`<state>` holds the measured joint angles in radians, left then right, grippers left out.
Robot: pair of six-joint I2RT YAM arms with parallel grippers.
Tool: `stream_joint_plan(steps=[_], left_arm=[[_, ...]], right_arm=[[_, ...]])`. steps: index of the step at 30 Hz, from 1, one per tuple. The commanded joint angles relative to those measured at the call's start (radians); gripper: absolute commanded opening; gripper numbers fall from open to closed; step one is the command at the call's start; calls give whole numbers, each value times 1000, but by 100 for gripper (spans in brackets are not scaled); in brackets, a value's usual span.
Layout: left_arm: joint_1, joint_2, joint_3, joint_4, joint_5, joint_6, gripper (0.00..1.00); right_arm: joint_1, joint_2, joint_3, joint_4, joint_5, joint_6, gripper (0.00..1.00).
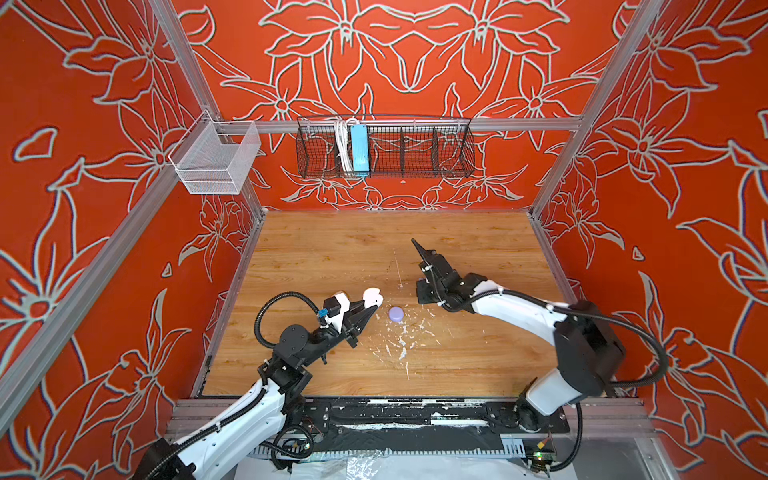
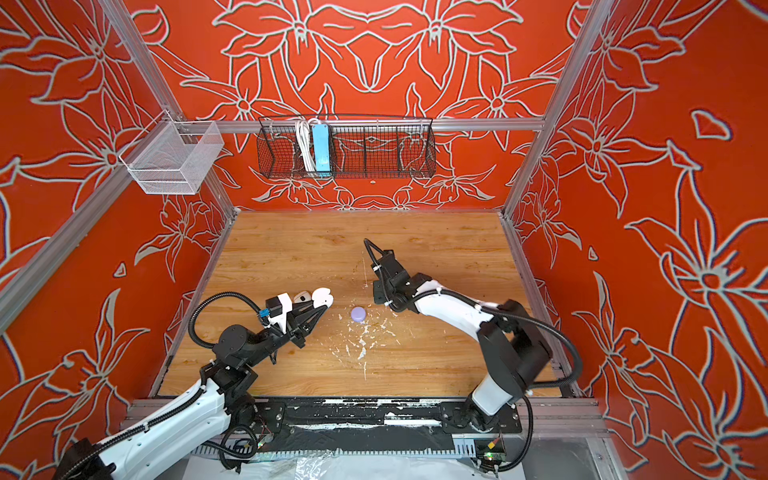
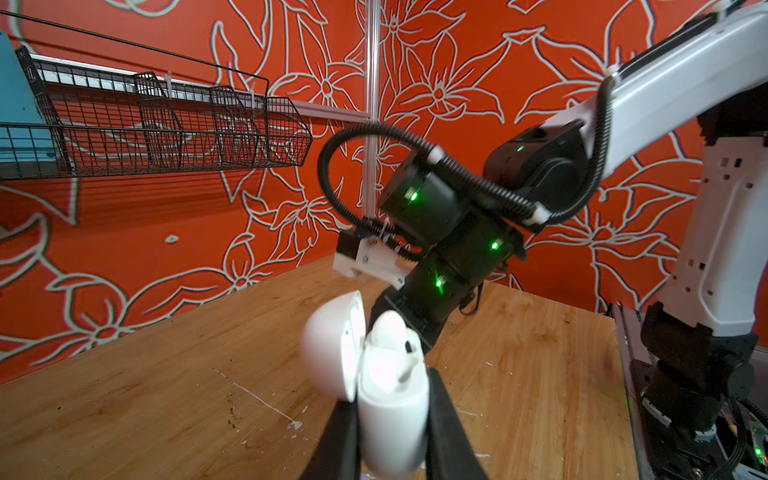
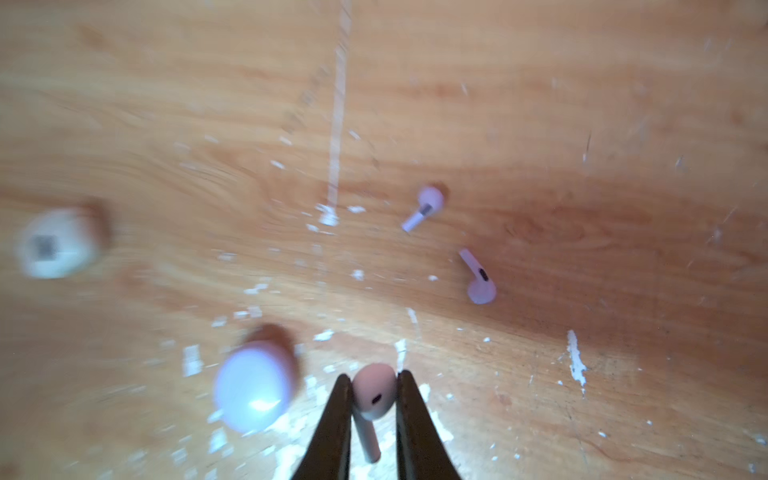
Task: Insert the wireless bluetooth earbuds into the charging case
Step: 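Lift the earbud and carry it with the right gripper toward the case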
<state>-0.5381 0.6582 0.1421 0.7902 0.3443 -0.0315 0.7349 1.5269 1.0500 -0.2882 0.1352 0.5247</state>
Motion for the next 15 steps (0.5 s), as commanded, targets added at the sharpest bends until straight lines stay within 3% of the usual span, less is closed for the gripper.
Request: stream_joint_plan(steps=[1,11,15], left_arm=[[-3,27,-22,112,-10,-25,0],[-2,11,-22,98,0,-5,0],[-1,17,-21,115,27,-9,0]], right_arm=[[80,-131,-22,75,87,-36,18],[277,-406,-110,288,80,-131,17],[364,-476,-167,453,47,-152,16]])
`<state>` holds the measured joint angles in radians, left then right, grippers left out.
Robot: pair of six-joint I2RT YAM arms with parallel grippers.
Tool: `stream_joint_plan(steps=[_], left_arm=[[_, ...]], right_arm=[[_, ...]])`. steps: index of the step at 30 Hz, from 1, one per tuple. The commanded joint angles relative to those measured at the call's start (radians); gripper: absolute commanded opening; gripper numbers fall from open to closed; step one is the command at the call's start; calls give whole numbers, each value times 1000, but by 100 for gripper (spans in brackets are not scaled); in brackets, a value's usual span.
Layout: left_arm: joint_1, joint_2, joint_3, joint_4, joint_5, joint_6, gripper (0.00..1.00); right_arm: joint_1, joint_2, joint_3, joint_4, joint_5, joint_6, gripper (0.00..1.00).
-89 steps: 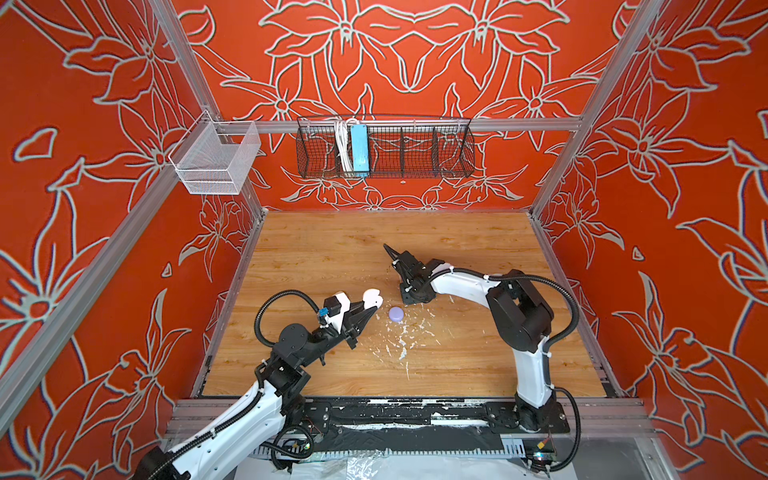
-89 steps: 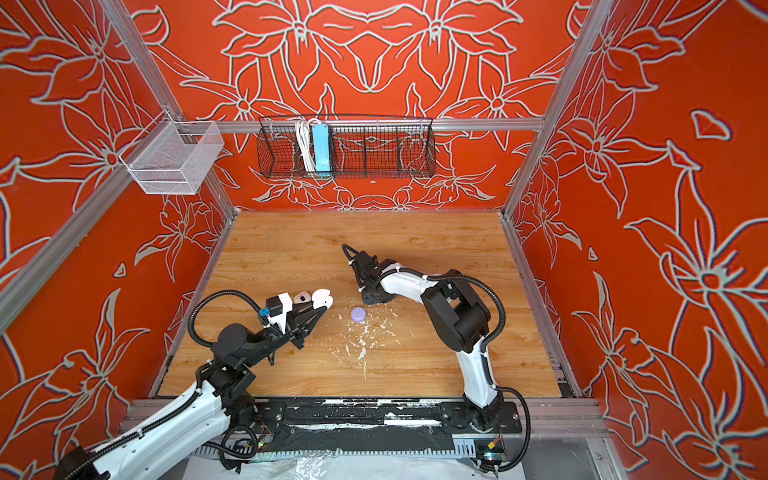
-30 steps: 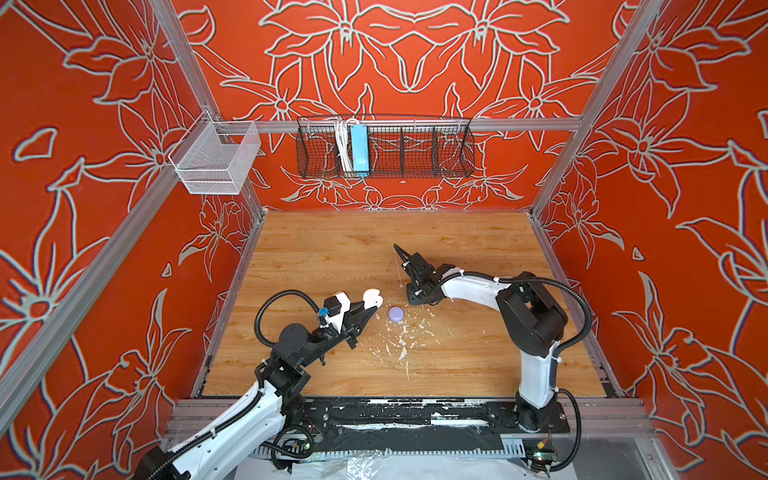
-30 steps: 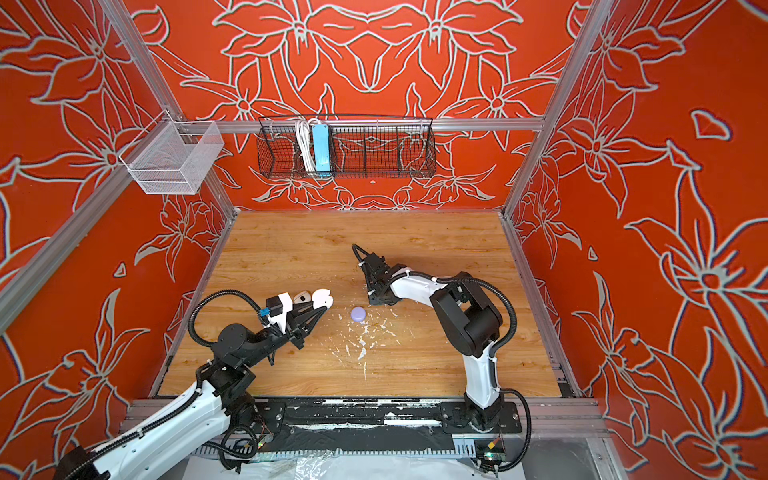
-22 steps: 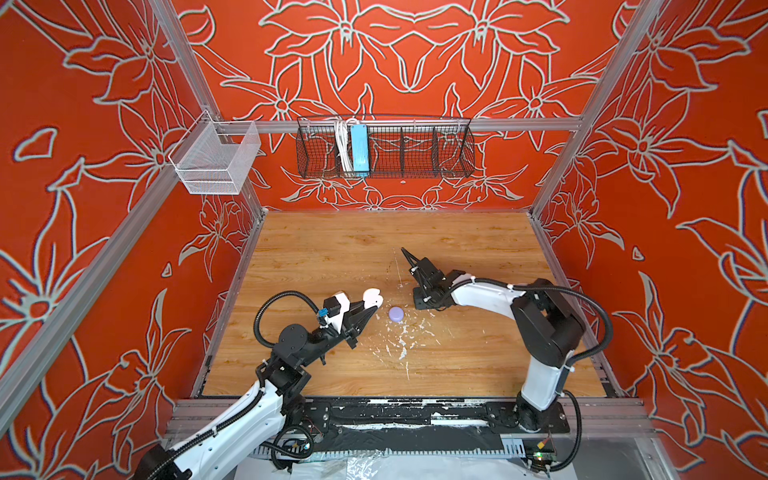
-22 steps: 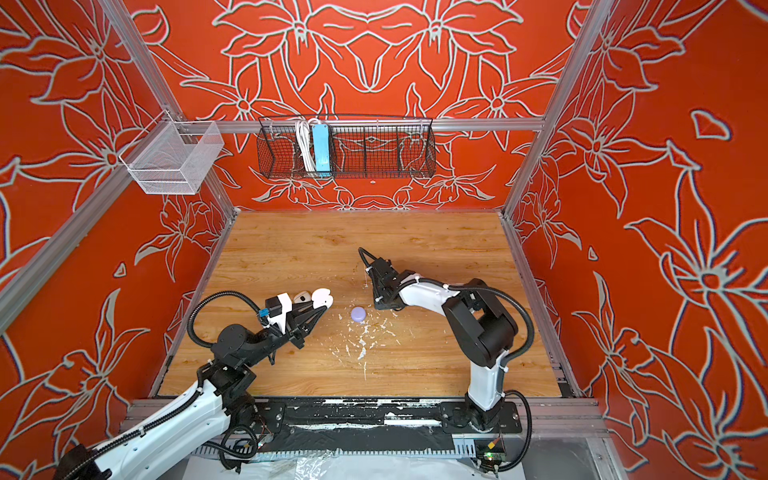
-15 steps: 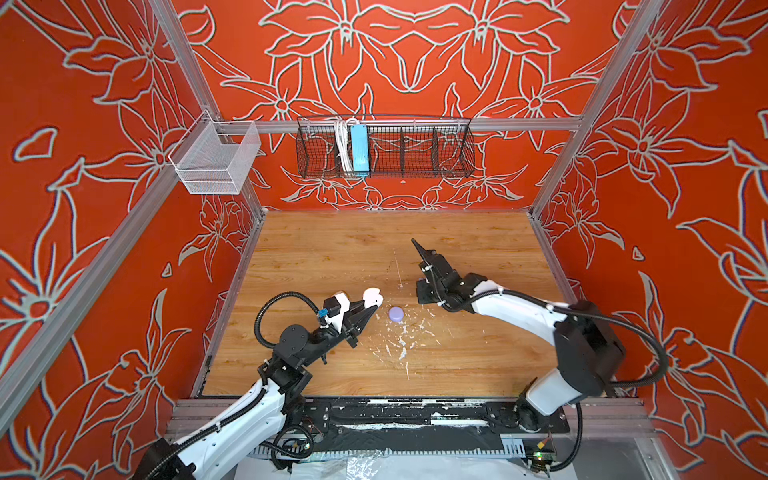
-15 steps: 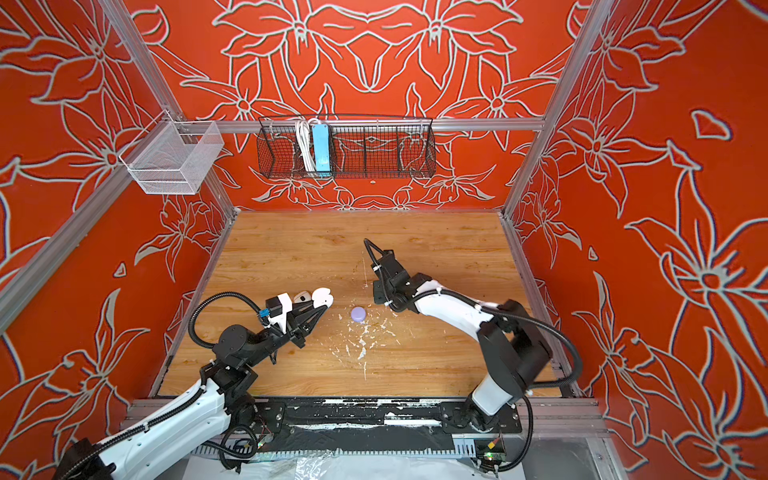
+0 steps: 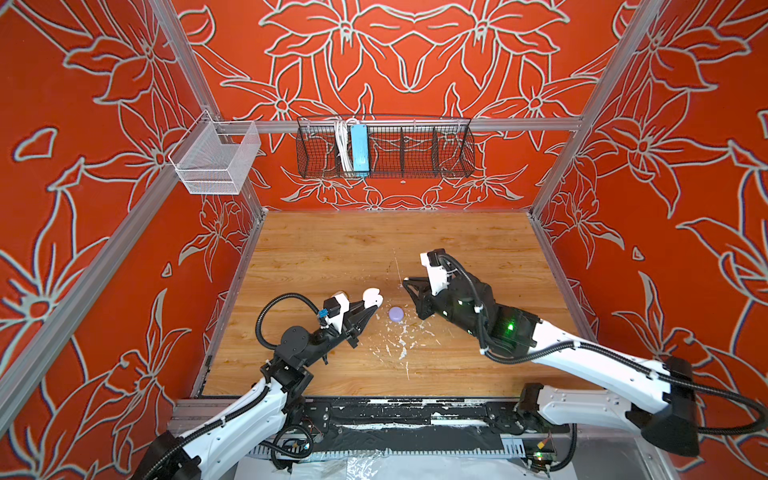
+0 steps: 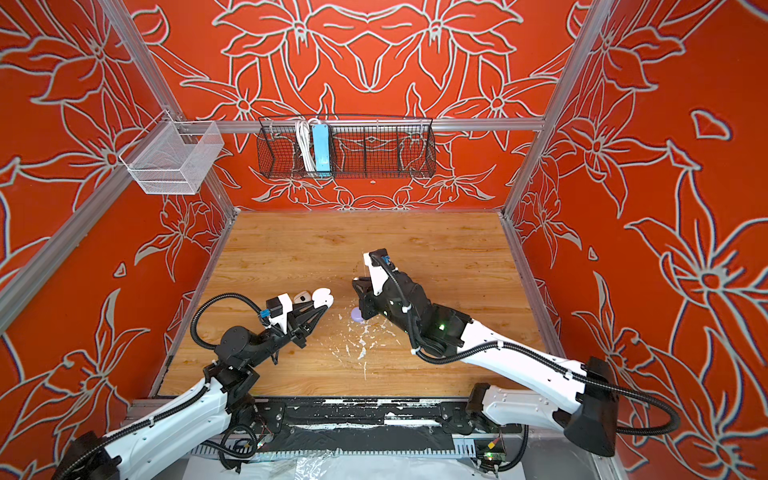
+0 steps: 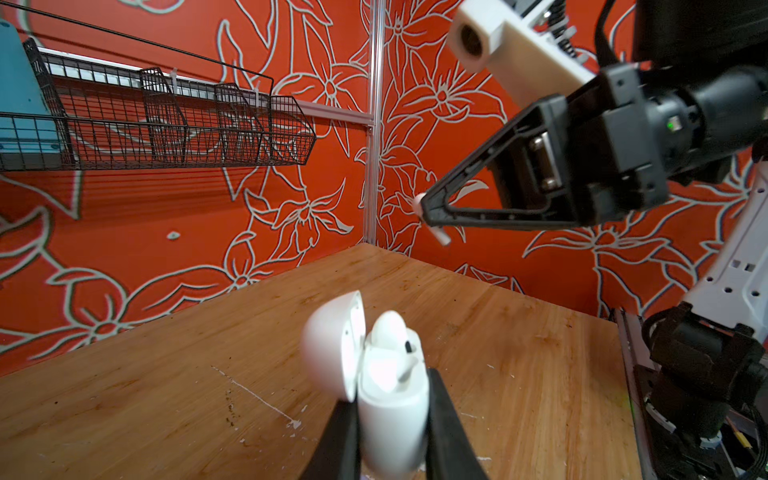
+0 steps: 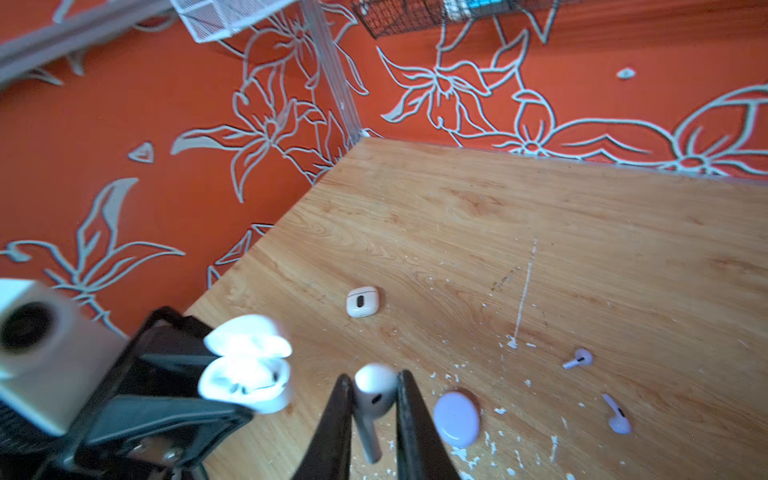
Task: Insert the wireless bluetooth earbuds into the charging case
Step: 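Lift the earbud and carry it with the right gripper toward the case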
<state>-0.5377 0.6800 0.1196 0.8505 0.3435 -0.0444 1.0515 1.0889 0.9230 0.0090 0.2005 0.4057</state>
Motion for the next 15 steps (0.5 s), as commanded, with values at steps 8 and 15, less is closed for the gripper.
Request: stream_joint_plan(steps=[8,15], left_arm=[[-3,-32,2,64,80,0,0],[-4,-42,-3,83,122,9,0]], right_arm=[[173,25,-173,606,17,-67,16],[185,124,-200,820,36,-80,14]])
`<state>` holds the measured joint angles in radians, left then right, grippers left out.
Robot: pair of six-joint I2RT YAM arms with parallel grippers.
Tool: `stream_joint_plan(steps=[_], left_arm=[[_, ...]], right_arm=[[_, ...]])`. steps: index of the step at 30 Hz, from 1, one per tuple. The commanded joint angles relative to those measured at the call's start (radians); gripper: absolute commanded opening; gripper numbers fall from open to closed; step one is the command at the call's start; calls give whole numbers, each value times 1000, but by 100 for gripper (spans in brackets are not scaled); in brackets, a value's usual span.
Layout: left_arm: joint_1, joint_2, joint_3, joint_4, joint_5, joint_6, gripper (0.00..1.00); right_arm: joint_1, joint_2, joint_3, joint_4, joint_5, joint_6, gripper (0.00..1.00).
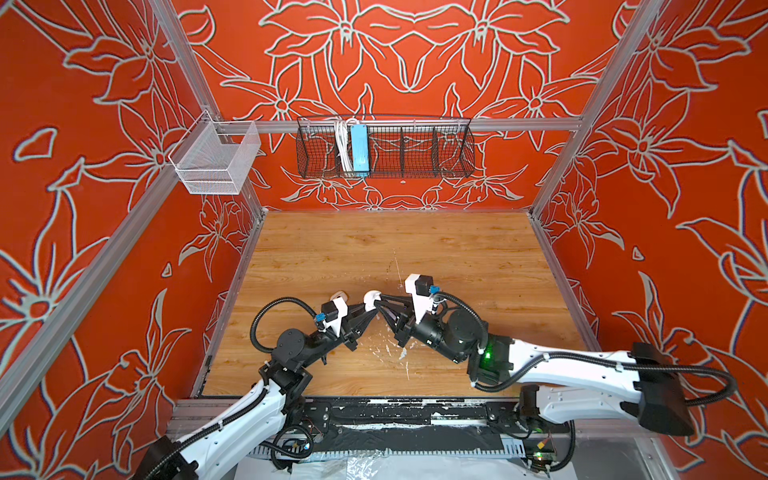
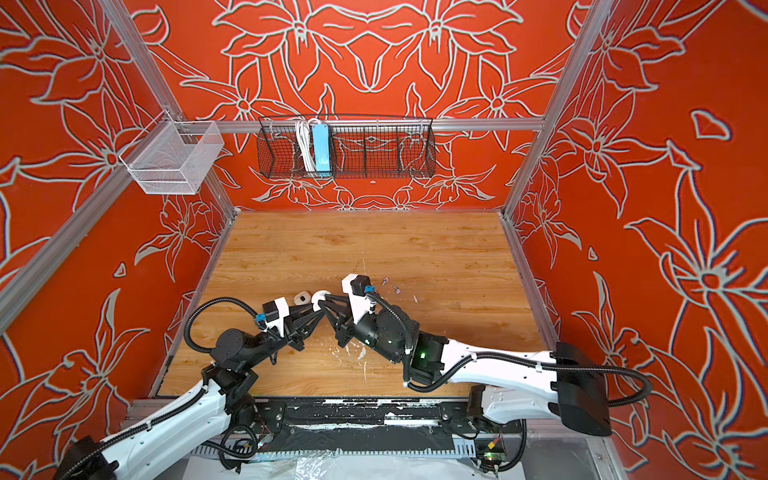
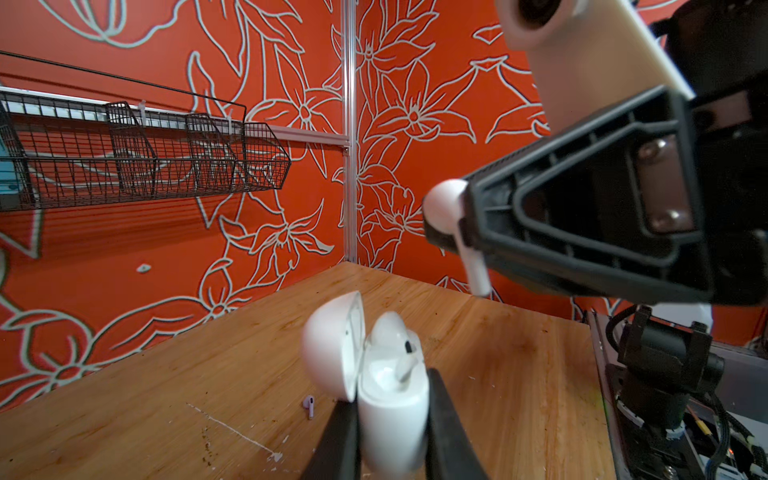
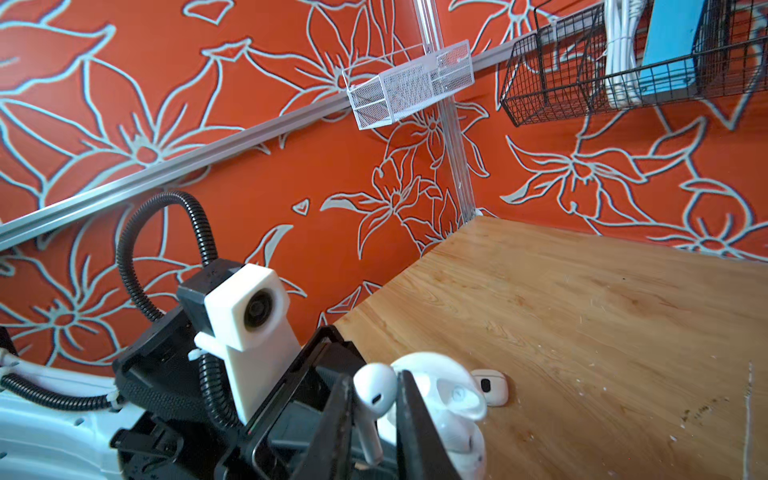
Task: Insert the wireless bluetooth earbuds into the charging case
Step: 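Lift the earbud and carry it with the right gripper toward the case, then lower the earbud stem-first into the open case held by the left gripper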
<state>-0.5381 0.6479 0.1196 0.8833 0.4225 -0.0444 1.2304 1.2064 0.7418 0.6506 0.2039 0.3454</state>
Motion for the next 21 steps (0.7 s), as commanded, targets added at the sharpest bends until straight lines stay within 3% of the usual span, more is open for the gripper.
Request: stream_joint_plan(steps=[1,21], left_arm=[[-3,-9,-2,49,49,12,0],[-5,-44,17,-1,38,-8,0]], right_arm=[[6,14,-27,201,48,-21,14],[8,99,-102,336,-22,-72,15]])
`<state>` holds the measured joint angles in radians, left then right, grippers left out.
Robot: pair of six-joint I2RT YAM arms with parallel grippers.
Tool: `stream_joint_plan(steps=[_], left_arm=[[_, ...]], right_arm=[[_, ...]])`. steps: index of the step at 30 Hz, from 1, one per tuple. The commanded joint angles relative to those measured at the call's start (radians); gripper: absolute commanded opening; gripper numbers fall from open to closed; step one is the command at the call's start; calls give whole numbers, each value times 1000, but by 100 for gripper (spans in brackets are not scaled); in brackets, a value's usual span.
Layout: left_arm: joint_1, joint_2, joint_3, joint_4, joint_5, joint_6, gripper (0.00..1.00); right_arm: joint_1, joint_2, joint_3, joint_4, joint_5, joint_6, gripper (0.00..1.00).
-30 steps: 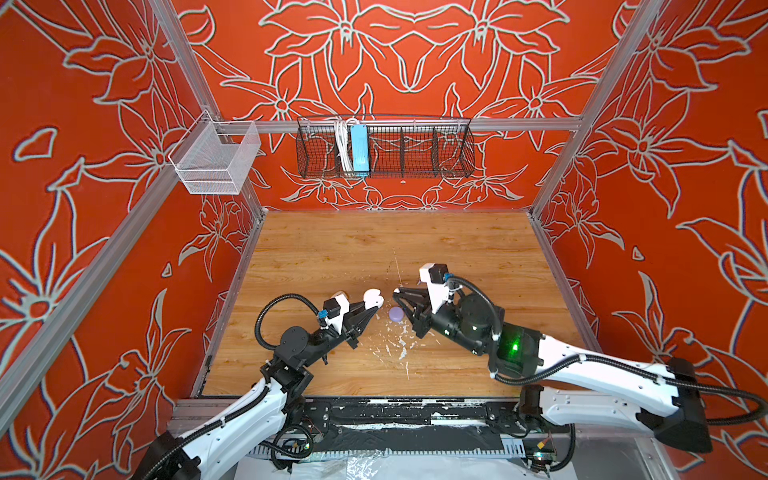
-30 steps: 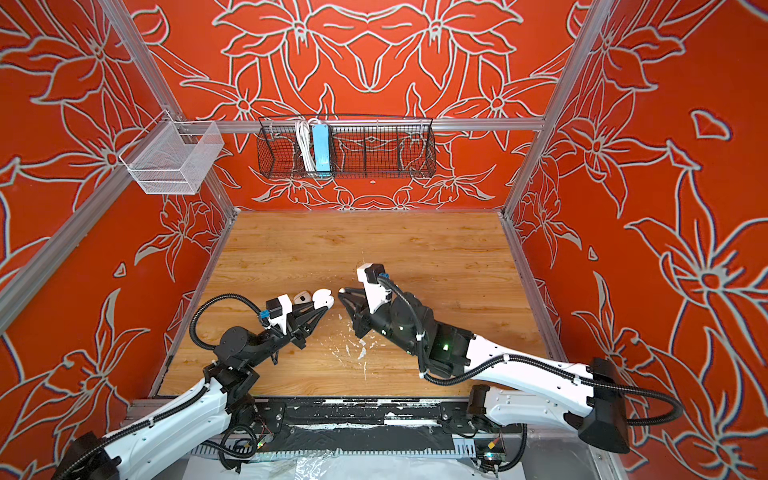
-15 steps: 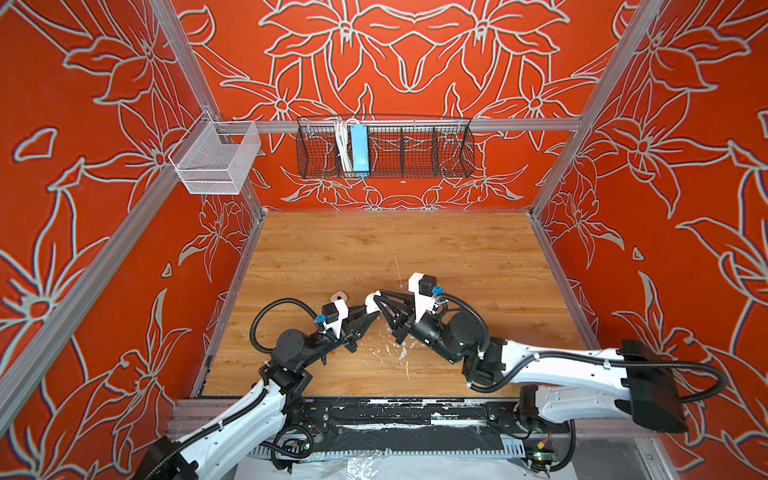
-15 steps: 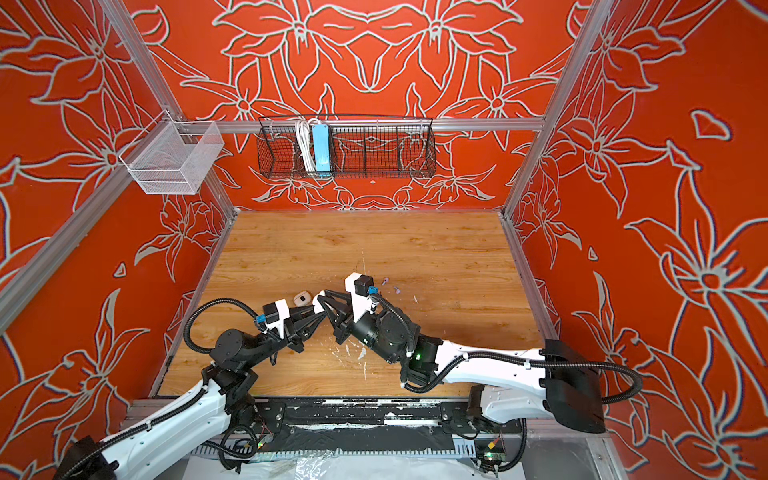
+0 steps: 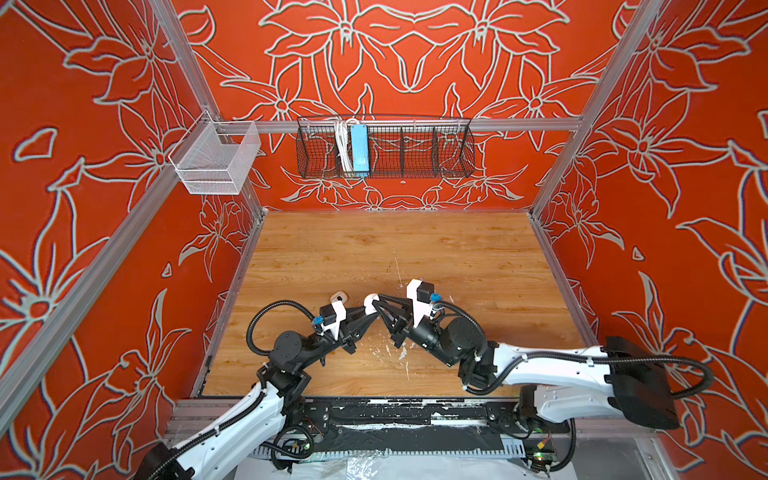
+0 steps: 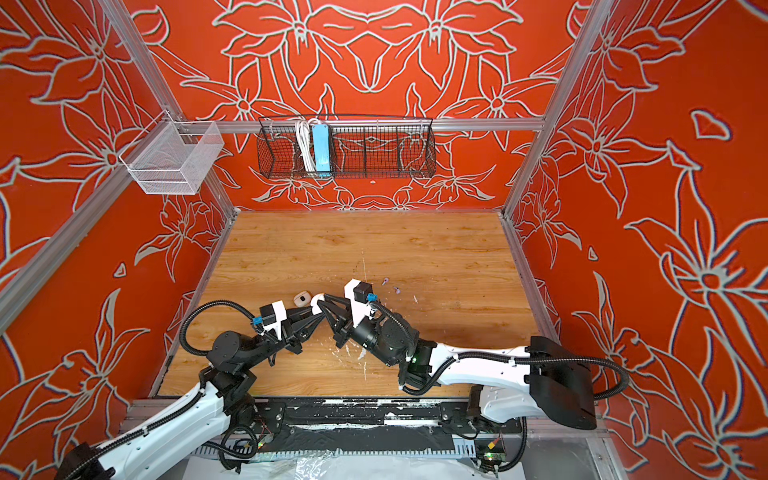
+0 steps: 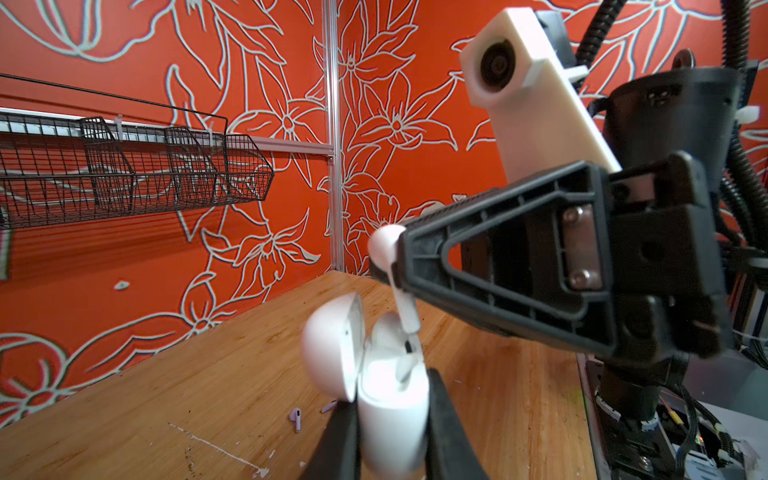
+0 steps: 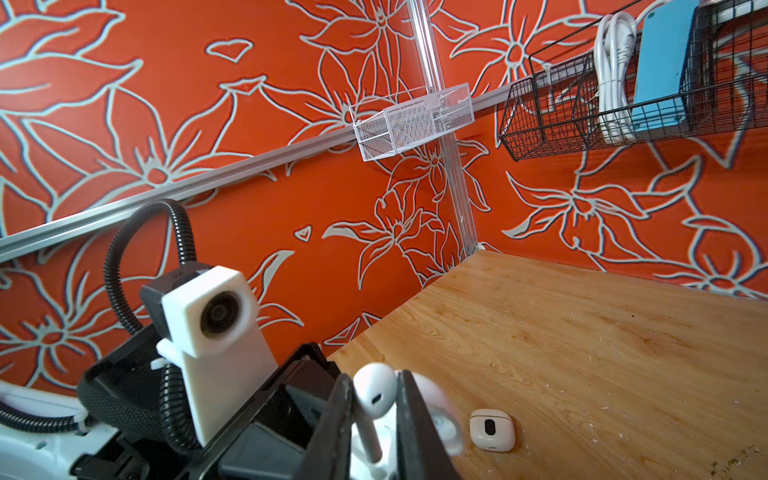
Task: Insert the wireless bluetooth earbuds into the charging case
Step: 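Lower the earbud stem-first into the open case held by the left gripper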
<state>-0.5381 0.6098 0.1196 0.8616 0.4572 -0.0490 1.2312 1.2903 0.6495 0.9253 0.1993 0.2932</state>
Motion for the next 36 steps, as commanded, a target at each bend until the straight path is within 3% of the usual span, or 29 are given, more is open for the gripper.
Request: stream_joint_plan(steps=[1,36], left_arm=[[-5,-6,15,21,1,-3,0],[-5,-44,-8,51,27,14,0]], right_arm=[[7,24,-7,66,-20,-22,15],[8,32,-56,39,32,-5,17]])
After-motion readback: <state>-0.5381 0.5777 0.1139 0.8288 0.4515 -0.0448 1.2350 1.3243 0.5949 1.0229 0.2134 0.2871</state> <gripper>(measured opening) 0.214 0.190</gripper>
